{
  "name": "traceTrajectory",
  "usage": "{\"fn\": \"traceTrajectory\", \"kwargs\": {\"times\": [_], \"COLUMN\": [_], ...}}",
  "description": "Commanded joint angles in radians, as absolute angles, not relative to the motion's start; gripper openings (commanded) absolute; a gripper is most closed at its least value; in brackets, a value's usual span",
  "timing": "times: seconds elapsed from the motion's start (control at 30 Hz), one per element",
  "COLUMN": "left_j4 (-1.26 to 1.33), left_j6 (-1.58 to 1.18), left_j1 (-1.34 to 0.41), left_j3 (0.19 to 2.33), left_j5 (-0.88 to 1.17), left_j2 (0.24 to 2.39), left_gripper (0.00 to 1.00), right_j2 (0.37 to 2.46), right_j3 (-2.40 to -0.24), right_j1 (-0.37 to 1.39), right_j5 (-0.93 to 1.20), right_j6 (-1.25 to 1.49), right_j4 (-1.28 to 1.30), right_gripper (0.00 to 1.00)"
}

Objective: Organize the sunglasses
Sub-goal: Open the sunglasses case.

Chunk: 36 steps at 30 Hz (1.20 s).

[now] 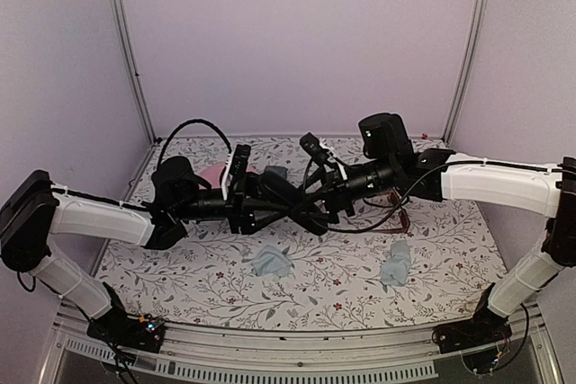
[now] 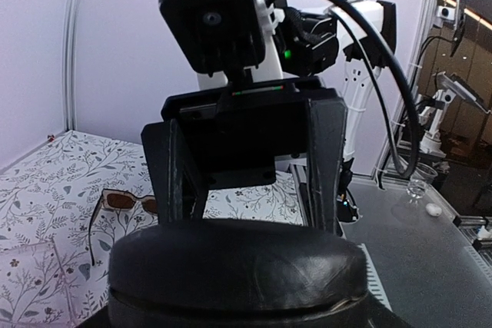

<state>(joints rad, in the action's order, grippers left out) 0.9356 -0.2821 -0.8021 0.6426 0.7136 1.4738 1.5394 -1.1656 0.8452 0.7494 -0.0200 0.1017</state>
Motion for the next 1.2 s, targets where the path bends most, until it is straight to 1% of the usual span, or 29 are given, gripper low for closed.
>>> {"fn": "traceTrajectory", "kwargs": {"times": [0.0,0.1,0.23,0.4,0.57,0.7,0.8,0.97,1.17], "left_j4": [0.925,0.919,0.884,0.745,0.576,0.544,0.528,0.53,0.54], "left_j6": [-0.256,-0.253,-0.212,-0.058,0.093,0.14,0.159,0.166,0.152], "left_j1": [-0.814,-0.814,-0.813,-0.814,-0.814,-0.813,-0.814,-0.814,-0.806], "left_j3": [0.685,0.688,0.692,0.694,0.717,0.708,0.698,0.666,0.648], "left_j5": [0.75,0.752,0.779,0.835,0.896,0.944,0.965,0.97,0.961], "left_j2": [1.478,1.481,1.473,1.418,1.377,1.355,1.335,1.306,1.299], "left_gripper": [0.0,0.0,0.0,0.0,0.0,0.0,0.0,0.0,0.0], "right_j2": [1.567,1.573,1.575,1.602,1.673,1.712,1.722,1.72,1.719], "right_j3": [-1.188,-1.187,-1.183,-1.186,-1.195,-1.18,-1.16,-1.152,-1.157], "right_j1": [0.849,0.848,0.834,0.742,0.665,0.629,0.6,0.572,0.569], "right_j5": [0.698,0.693,0.71,0.864,1.041,1.133,1.167,1.16,1.137], "right_j6": [-0.005,-0.005,-0.005,0.091,0.222,0.331,0.383,0.405,0.385], "right_j4": [0.081,0.086,0.086,0.072,0.041,-0.008,-0.038,-0.038,-0.008], "right_gripper": [0.67,0.64,0.53,0.4,0.35,0.35,0.41,0.51,0.57]}}
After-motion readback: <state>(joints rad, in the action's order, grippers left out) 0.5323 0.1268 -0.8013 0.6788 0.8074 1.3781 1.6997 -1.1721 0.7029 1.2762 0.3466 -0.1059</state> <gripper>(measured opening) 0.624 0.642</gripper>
